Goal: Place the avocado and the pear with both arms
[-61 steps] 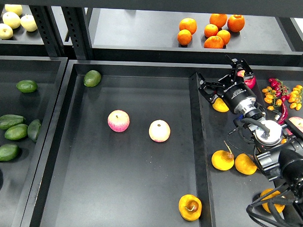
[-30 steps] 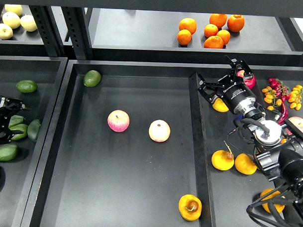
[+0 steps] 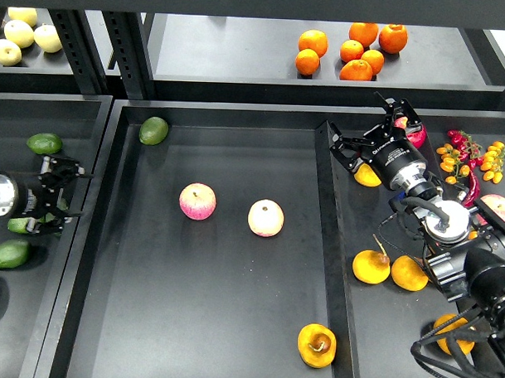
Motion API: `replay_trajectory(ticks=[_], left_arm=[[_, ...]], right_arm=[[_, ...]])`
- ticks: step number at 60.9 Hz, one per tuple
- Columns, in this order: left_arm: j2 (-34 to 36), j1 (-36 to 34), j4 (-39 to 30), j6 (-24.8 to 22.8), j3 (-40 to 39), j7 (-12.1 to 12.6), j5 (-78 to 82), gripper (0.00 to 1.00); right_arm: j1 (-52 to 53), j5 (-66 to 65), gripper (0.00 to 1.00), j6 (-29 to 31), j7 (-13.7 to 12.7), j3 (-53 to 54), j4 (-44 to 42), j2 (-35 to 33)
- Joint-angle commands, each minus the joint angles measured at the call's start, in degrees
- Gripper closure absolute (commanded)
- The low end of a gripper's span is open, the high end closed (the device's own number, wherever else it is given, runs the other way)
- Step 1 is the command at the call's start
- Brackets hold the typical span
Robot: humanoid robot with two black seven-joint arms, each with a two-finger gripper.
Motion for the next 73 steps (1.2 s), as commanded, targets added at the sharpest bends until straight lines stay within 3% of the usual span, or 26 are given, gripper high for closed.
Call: replay_trajectory(ticks=[1,41,73], left_arm=[[-1.5,0.0,-0.1,0.0,-0.9,0.0,0.0,0.20],[-10.1,0.0,-0.2,0.0,-5.7,0.0,-2.5,0.20],[-20.6,0.0,-0.1,0.0,-18.9,0.0,-5.4,0.20]], right_arm=[[0.0,0.0,0.01,0.0,0.0,0.0,0.1,0.0],[0.0,0.0,0.01,0.0,0.0,-0.1,0.1,0.0],[0.2,0.0,0.01,0.0,0.0,-0.1,0.1,0.0]])
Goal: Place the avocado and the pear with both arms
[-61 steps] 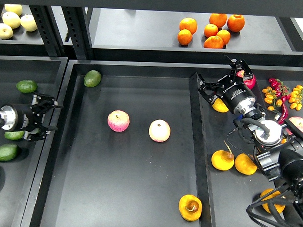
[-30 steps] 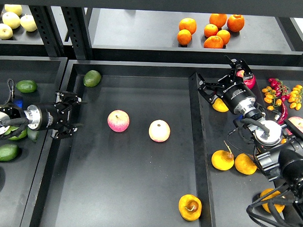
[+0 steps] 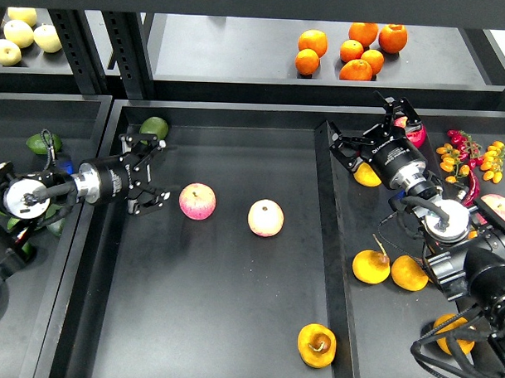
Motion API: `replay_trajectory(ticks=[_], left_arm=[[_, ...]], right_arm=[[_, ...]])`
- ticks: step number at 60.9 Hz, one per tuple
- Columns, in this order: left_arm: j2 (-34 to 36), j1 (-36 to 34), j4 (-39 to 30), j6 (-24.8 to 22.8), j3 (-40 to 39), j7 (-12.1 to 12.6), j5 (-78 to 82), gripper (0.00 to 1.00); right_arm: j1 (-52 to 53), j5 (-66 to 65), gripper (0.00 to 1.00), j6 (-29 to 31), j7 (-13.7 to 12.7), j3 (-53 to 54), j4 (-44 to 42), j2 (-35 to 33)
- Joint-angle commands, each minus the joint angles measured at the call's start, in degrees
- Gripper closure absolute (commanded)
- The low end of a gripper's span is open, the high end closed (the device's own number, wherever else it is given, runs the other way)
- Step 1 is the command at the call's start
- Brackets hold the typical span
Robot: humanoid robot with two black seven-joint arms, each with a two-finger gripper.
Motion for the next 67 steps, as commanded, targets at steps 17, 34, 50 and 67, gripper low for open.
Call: replay_trajectory(ticks=[17,34,50,67], left_arm=[[-12.5,1.4,0.1,0.0,-14.2,0.0,0.0,0.20],[-13.2,2.2,1.0,0.0,-21.9,0.0,-0.4,0.18],[-13.2,3.9,1.2,0.0,-22.3,0.0,-9.9,0.16],[-13.2,4.3,4.1,0.0,-24.0,0.0,-18.5,0.12]], right_arm=[[0.2,0.1,0.01,0.0,0.0,0.0,0.0,0.0],[0.3,0.1,0.01,0.0,0.0,0.0,0.0,0.0],[0.6,0.0,0.01,0.0,0.0,-0.3,0.0,0.0],[0.7,-0.1,0.01,0.0,-4.6,-0.6,-0.4,0.0]])
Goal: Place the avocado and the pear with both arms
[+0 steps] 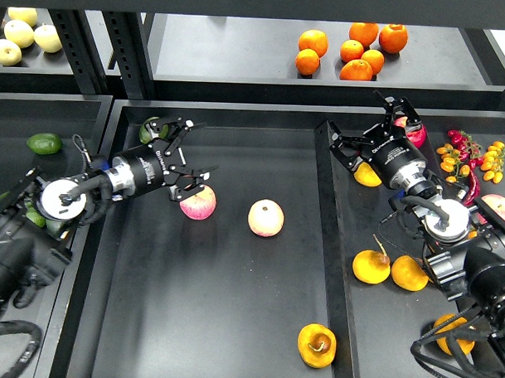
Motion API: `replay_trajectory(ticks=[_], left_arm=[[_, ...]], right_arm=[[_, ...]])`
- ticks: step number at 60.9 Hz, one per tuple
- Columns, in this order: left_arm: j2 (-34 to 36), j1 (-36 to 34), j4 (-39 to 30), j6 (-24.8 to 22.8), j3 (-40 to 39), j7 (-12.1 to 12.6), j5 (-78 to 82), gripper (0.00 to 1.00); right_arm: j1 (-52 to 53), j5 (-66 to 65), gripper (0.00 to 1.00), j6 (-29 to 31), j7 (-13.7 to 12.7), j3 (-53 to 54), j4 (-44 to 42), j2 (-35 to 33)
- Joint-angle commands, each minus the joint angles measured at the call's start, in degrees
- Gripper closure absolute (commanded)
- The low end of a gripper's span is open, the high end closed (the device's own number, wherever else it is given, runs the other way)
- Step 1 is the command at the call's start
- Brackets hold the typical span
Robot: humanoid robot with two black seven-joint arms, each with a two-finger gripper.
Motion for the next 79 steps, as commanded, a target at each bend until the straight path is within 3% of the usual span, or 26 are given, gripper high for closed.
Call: replay_trajectory(ticks=[1,12,21,35,54,79], left_arm=[[0.0,0.1,0.9,0.0,-0.4,0.0,-2.5,0.12],[0.0,0.1,1.0,0.0,-0.6,-0.2,-8.0,0.11],[0.0,0.1,1.0,0.0,-0.6,-2.0,-10.4,0.01],[0.0,0.2,1.1,0.0,-0.6,-2.5,-10.5,0.01],[0.0,0.5,1.7,0.0,-0.5,-2.4,-10.5,0.01],[0.0,1.3,1.8,0.0,-0.1,-2.3,-10.5,0.01]], right_arm=[[0.0,0.0,0.01,0.0,-2.9,0.0,-0.1,0.0],[0.3,-0.1,0.01,0.0,-4.9,0.0,-0.1,0.0],[1.3,-0.2,0.01,0.0,-8.4,0.0,-0.1,0.0],[4.8,-1.8,0.01,0.0,-12.9,-0.7,0.0,0.0],[9.8,-1.8,0.01,0.0,-19.1,-13.8,2.0,-1.6],[9.1,-2.3,0.01,0.0,-21.1,-26.9,15.0,-11.1]])
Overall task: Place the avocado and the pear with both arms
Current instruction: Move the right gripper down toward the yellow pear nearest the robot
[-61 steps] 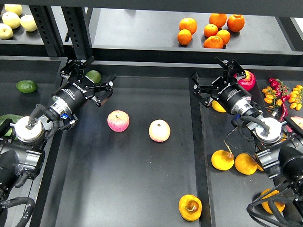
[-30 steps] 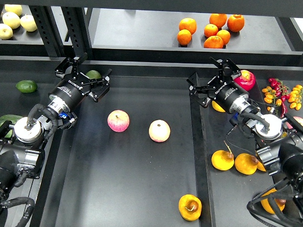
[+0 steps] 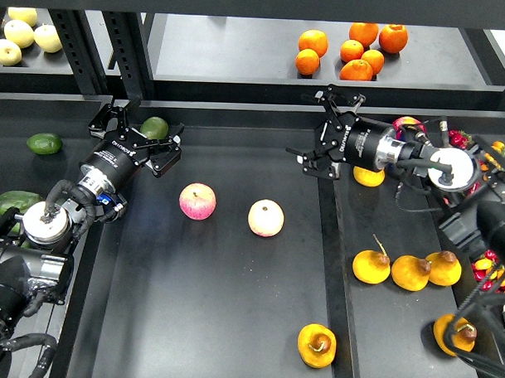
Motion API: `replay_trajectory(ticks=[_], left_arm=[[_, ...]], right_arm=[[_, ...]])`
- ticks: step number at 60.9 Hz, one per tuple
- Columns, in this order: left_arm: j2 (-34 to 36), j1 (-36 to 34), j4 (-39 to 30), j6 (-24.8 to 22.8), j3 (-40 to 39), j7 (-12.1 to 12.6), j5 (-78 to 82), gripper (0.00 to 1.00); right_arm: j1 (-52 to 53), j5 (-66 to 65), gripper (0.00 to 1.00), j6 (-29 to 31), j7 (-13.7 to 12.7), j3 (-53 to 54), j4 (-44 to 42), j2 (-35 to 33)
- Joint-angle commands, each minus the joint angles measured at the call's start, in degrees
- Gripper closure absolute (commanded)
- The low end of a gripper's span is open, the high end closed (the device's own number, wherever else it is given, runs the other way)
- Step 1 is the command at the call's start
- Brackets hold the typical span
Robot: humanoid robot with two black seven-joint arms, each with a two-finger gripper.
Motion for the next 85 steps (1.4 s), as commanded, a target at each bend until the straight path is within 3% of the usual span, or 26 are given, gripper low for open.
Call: replay_trajectory(ticks=[1,24,85], left_arm=[[0.0,0.0,0.0,0.0,0.3,0.0,0.0,0.01],[0.0,0.0,0.0,0.0,0.3,0.0,0.0,0.01],[0.0,0.1,0.8,0.0,0.4,0.0,0.0,0.01]], right_arm=[[-0.3,-0.1,0.01,0.0,-0.3,-3.5,3.9,-2.9],[0.2,-2.6,0.01,0.0,-0.3,-17.1,10.4,-9.5],[-2.3,-10.8,0.01,0.0,-0.3,-38.7,10.0,-8.2]])
